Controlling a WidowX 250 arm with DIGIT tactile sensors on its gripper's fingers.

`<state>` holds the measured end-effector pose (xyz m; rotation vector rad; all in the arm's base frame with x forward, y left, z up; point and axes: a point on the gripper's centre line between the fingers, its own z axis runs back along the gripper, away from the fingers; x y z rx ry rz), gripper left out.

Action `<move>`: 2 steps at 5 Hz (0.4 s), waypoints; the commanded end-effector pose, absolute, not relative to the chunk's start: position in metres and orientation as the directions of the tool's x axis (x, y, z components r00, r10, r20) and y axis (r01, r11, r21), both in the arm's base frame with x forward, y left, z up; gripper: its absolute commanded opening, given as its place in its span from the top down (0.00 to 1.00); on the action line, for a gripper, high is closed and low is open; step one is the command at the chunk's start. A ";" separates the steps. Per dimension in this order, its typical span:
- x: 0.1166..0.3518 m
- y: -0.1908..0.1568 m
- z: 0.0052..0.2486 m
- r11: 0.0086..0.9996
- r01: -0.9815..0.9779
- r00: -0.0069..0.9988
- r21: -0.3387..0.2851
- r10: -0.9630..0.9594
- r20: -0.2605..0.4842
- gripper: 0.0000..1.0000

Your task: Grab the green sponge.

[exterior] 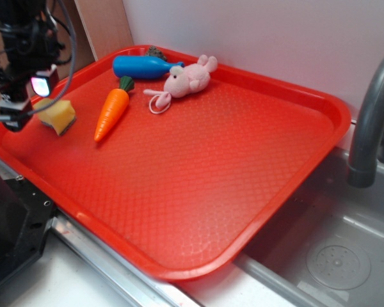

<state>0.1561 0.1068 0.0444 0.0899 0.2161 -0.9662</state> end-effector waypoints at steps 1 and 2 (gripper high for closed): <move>0.209 0.117 0.016 0.532 0.842 0.490 -0.088 -0.824 -0.284 0.00; 0.215 0.127 0.019 0.591 0.803 0.555 -0.075 -0.789 -0.264 1.00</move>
